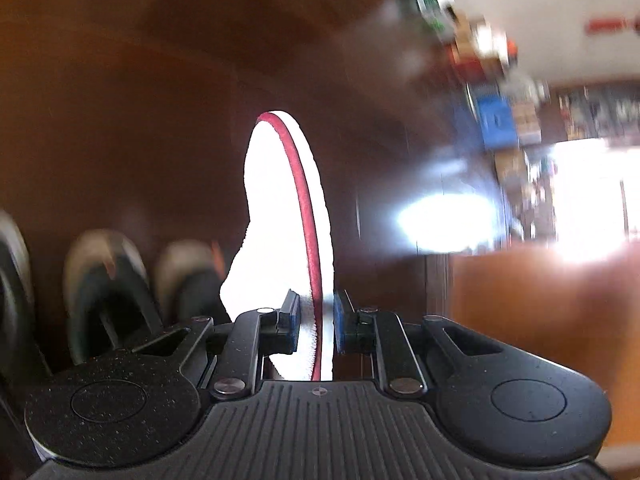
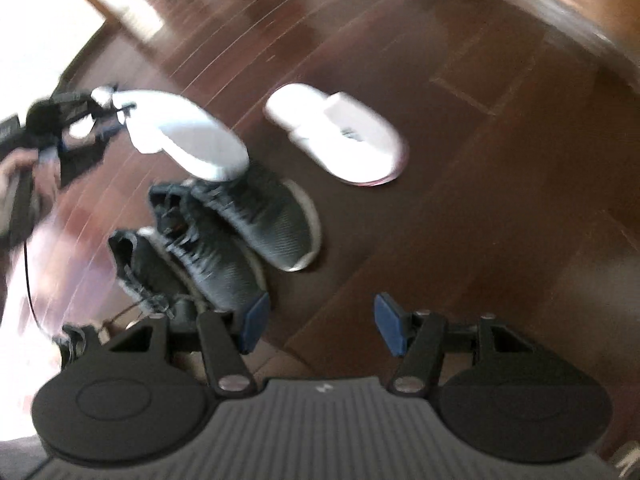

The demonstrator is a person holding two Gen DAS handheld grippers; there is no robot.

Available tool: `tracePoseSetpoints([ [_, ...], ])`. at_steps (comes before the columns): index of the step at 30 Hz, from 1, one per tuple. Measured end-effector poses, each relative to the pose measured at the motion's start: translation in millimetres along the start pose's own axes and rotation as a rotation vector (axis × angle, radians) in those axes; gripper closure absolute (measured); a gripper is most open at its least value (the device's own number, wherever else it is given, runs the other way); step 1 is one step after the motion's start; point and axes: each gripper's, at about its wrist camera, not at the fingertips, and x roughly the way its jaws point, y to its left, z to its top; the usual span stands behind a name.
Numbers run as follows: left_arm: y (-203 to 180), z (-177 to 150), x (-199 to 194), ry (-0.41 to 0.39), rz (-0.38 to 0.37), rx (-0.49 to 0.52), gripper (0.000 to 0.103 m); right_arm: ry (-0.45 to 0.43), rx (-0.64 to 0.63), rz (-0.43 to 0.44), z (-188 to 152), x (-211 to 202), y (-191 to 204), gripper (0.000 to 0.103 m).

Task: Organize scattered shoes
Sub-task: 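Lift the white slipper with the left tool and set it down before the right tool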

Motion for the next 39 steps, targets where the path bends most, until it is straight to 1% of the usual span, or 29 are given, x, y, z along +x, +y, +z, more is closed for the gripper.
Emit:
tracePoseSetpoints([
  [3,-20,-45,27,0.083,0.011,0.043,0.082,-0.038,0.039,-0.015,-5,-17,-26,0.042],
  [6,-39,-89,57,0.166,0.027,0.108,0.082,-0.064,0.078,-0.03,-12,-28,-48,0.042],
  [11,-55,-146,102,0.271,0.074,0.224,0.082,-0.095,0.145,-0.051,-28,-36,-76,0.042],
  [14,-59,-172,126,0.32,0.1,0.276,0.082,-0.112,0.192,-0.066,-38,-35,-91,0.042],
  [22,-69,-228,172,0.373,0.154,0.393,0.082,-0.139,0.251,-0.084,-48,-27,-116,0.042],
  [26,-73,-255,193,0.407,0.181,0.424,0.082,-0.138,0.274,-0.092,-50,-22,-126,0.042],
  [31,-73,-291,218,0.439,0.214,0.471,0.08,-0.139,0.308,-0.123,-50,-19,-143,0.042],
  [33,-78,-299,230,0.453,0.209,0.478,0.076,-0.14,0.324,-0.129,-50,-18,-150,0.042],
  [37,-102,-304,256,0.467,0.194,0.507,0.072,-0.138,0.344,-0.151,-50,-14,-161,0.042],
  [39,-103,-311,260,0.473,0.186,0.513,0.069,-0.135,0.354,-0.16,-51,-14,-167,0.042],
])
